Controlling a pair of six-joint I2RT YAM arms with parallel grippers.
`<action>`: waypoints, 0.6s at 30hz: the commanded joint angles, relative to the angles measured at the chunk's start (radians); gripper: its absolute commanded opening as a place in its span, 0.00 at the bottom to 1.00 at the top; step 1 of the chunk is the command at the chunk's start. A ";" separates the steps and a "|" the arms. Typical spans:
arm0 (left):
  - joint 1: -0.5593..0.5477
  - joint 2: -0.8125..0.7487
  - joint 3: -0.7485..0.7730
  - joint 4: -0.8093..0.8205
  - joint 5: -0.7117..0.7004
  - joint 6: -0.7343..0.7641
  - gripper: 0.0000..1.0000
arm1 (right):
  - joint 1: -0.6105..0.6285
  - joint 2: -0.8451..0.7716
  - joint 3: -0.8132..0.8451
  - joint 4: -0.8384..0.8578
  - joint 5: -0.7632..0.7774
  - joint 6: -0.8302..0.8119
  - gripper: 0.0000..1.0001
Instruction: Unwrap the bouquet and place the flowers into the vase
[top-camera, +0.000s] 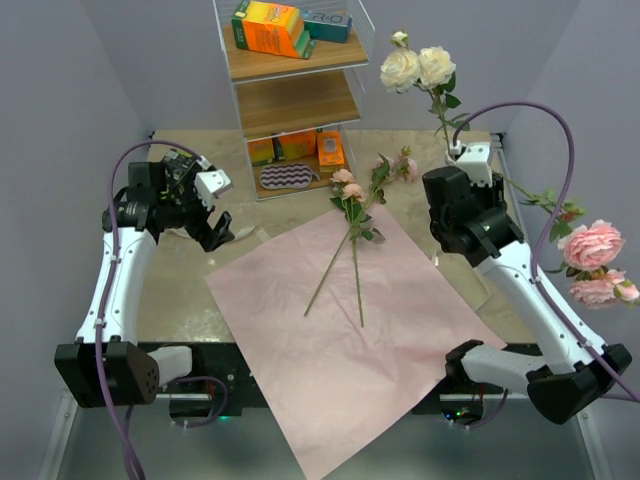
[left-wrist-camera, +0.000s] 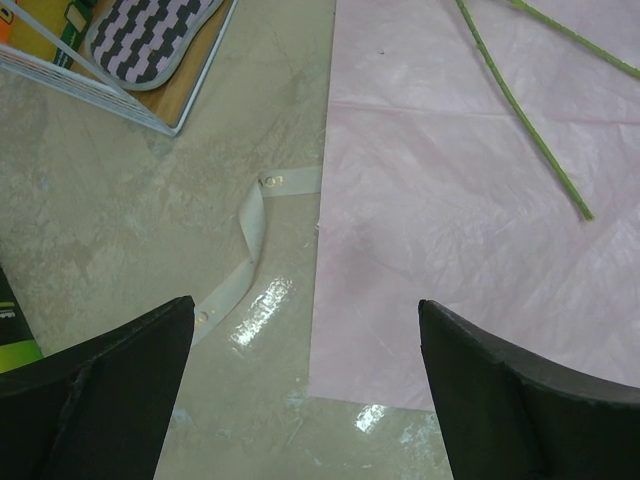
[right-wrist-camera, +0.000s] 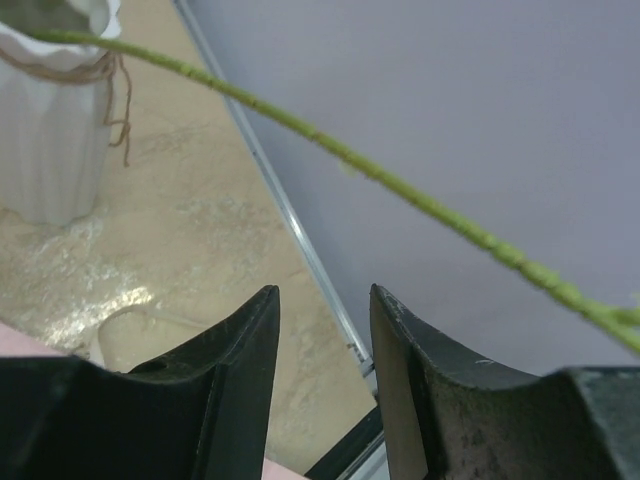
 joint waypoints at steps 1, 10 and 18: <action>0.008 -0.003 0.035 -0.004 0.015 0.014 0.98 | -0.056 -0.027 0.053 0.241 0.091 -0.245 0.45; 0.010 0.003 0.038 -0.002 0.008 0.014 0.98 | -0.168 0.031 0.185 0.553 0.017 -0.534 0.50; 0.010 0.008 0.029 0.013 0.009 0.006 0.98 | -0.169 0.125 0.272 0.569 -0.061 -0.539 0.50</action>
